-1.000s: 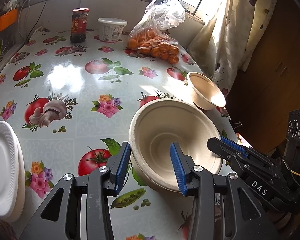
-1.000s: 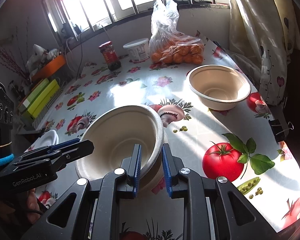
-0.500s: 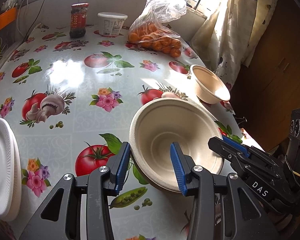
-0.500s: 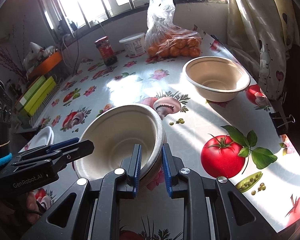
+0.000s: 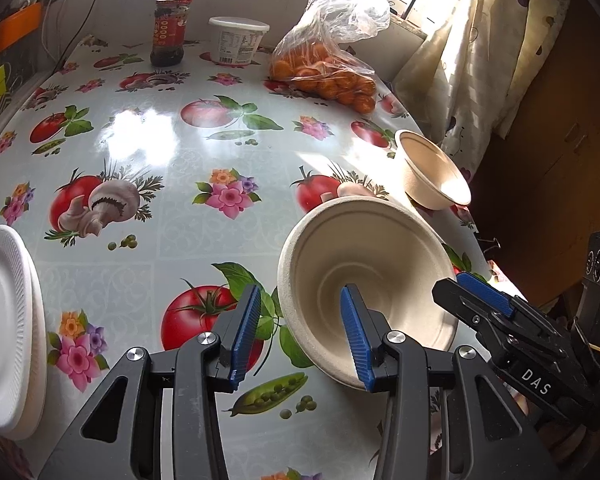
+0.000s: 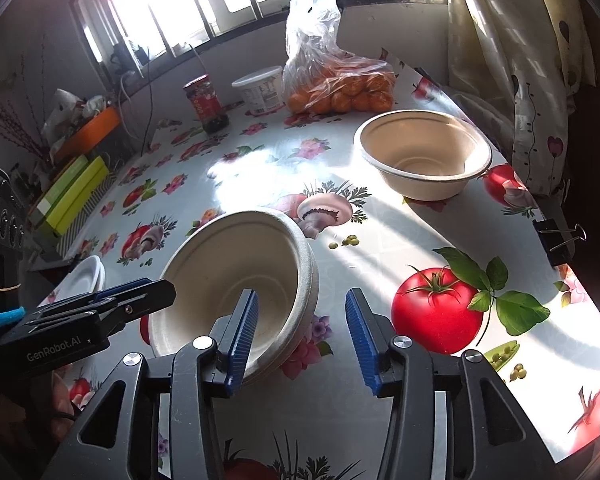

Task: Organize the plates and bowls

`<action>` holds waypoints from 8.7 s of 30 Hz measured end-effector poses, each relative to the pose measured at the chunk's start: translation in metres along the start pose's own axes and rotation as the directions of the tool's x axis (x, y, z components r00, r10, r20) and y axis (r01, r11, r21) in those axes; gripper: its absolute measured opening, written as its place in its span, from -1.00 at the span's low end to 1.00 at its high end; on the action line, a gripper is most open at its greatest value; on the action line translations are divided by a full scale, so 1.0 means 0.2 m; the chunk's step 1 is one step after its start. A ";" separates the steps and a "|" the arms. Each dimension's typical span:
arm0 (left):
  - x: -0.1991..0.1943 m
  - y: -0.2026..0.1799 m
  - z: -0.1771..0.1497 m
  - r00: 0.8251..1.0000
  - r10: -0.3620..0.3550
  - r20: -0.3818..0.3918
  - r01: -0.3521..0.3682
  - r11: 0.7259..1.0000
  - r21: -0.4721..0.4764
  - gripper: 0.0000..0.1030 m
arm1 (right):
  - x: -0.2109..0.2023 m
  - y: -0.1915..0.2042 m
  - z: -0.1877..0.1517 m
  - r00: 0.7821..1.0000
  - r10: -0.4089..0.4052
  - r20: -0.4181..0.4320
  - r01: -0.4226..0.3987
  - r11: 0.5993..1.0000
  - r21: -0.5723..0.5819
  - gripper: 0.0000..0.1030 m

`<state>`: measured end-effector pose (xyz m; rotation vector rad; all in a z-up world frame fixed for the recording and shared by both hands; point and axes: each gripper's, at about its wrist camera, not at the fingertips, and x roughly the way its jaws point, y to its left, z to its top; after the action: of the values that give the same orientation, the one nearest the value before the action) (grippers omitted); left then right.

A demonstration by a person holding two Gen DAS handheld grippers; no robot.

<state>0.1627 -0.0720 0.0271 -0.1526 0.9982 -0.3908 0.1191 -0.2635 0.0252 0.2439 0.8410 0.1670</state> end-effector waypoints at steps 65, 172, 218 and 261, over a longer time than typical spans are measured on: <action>0.67 -0.52 0.67 0.972 -0.091 -0.217 0.094 0.996 0.006 -0.49 | 0.19 -0.91 0.58 0.998 0.014 -0.053 -0.003 0.981 0.195 -0.55; -0.06 0.04 0.21 0.989 -0.127 -0.072 0.117 0.984 -0.132 -0.80 | -0.07 -0.14 0.24 0.969 0.238 -0.059 -0.226 0.960 0.167 -0.84; -0.01 0.07 0.14 0.993 -0.073 -0.095 0.064 0.994 -0.090 -0.80 | 0.05 -0.10 0.16 0.974 0.189 -0.122 -0.166 0.970 0.180 -0.83; 0.01 0.05 0.15 0.994 -0.055 -0.098 0.048 0.996 -0.072 -0.80 | 0.03 0.03 0.18 0.997 -0.005 -0.082 0.006 1.000 0.010 -0.70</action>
<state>0.1906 -0.0659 0.0382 -0.2235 1.1091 -0.4145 0.1490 -0.2613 0.0463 0.2460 0.9241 0.1688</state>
